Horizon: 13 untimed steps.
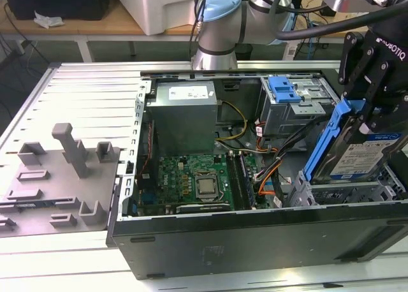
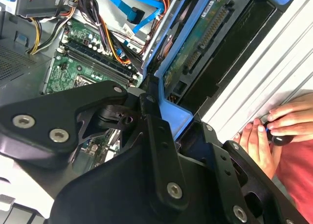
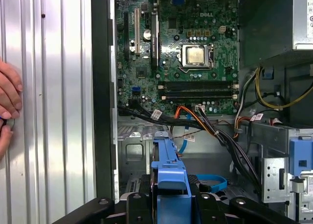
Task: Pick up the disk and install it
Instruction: 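Insert the disk into the insertion slot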
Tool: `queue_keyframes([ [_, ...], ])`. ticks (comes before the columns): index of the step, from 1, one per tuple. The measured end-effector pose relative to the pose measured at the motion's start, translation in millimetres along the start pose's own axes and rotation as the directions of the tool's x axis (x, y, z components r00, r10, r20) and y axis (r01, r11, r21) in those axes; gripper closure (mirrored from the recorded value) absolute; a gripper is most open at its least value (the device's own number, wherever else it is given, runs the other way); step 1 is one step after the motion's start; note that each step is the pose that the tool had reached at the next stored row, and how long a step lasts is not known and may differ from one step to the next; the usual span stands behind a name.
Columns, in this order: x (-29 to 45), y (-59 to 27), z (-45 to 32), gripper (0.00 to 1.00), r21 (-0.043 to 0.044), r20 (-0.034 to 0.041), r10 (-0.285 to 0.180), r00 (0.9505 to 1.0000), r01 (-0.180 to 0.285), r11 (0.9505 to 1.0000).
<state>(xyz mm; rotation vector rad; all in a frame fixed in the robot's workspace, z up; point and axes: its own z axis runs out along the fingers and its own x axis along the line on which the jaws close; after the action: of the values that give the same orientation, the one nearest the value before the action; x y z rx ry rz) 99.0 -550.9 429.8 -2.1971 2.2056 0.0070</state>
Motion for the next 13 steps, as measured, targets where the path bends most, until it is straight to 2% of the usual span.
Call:
queue_keyframes([
  [13,0.0,-0.1,-1.5,0.63,0.0001,0.0003,0.001,1.0,-0.001,1.0],
])
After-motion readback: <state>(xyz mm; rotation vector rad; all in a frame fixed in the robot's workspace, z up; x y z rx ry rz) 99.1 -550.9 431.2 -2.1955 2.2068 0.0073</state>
